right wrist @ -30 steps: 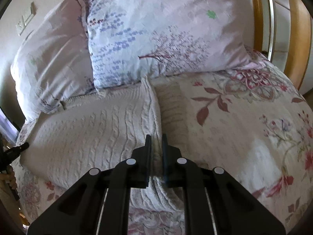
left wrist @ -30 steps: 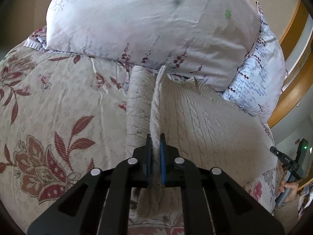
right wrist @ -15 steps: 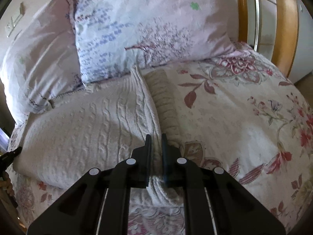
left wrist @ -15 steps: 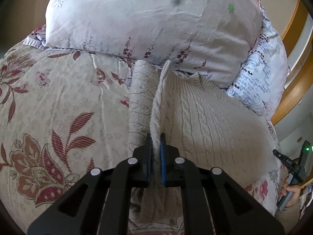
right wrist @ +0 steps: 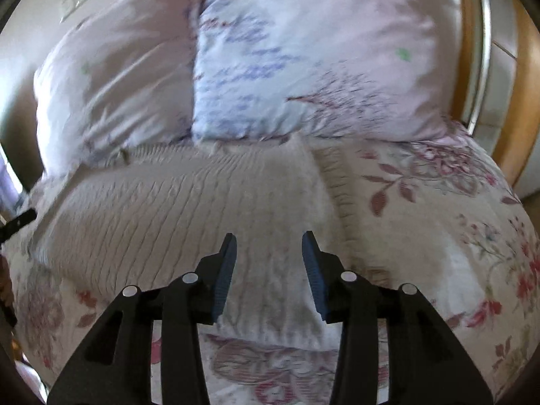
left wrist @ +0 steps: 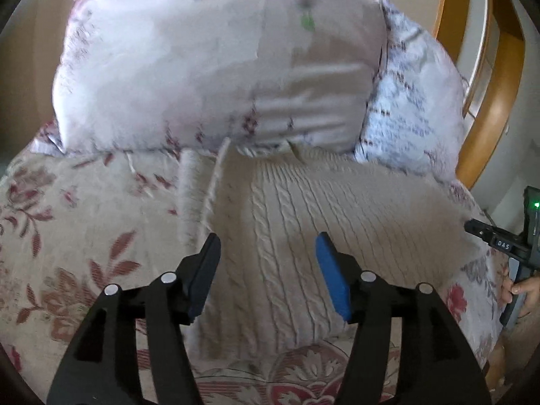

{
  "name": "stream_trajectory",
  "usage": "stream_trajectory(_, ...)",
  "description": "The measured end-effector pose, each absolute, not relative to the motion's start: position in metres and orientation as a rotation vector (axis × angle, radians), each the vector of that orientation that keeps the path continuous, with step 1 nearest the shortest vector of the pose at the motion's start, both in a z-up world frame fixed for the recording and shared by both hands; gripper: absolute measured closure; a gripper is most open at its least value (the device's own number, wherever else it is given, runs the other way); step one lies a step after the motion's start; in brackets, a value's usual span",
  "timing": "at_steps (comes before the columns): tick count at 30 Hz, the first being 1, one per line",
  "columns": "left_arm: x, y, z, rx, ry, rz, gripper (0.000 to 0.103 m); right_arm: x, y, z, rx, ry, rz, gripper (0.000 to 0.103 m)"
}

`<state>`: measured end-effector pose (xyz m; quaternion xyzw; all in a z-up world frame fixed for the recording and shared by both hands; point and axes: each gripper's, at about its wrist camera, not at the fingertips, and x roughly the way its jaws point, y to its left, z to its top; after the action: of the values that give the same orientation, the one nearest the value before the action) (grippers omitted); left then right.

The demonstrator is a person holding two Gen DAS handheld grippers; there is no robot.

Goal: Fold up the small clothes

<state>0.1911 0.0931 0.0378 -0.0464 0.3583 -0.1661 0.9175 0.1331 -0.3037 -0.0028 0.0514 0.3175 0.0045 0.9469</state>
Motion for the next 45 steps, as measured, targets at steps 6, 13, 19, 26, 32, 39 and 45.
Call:
stream_trajectory(6, 0.202, 0.099, 0.016, -0.135, 0.831, -0.336, 0.047, 0.143, -0.302, -0.022, 0.090, 0.736, 0.003, 0.056)
stream_trajectory(13, 0.208, 0.128, 0.023, -0.357, 0.837, -0.366, 0.046, 0.144, -0.300, -0.022, 0.098, 0.741, 0.036, 0.040)
stream_trajectory(19, 0.229, 0.150, 0.026, -0.416, 0.857, -0.276, 0.042, 0.145, -0.296, -0.021, 0.098, 0.740, 0.049, 0.034)
stream_trajectory(26, 0.258, 0.161, 0.006, -0.525, 0.941, -0.275, 0.042, 0.146, -0.299, -0.021, 0.120, 0.734, 0.075, 0.028)
stream_trajectory(32, 0.266, 0.167, -0.002, -0.645, 0.932, -0.306, 0.054, 0.142, -0.306, -0.020, 0.182, 0.719, 0.115, 0.025)
stream_trajectory(39, 0.267, 0.174, -0.010, -0.743, 0.931, -0.327, 0.067, 0.136, -0.331, -0.023, 0.375, 0.660, 0.238, 0.021)
stream_trajectory(45, 0.270, 0.159, -0.007, -0.735, 0.948, -0.342, 0.082, 0.127, -0.355, -0.027, 0.548, 0.582, 0.340, 0.021)
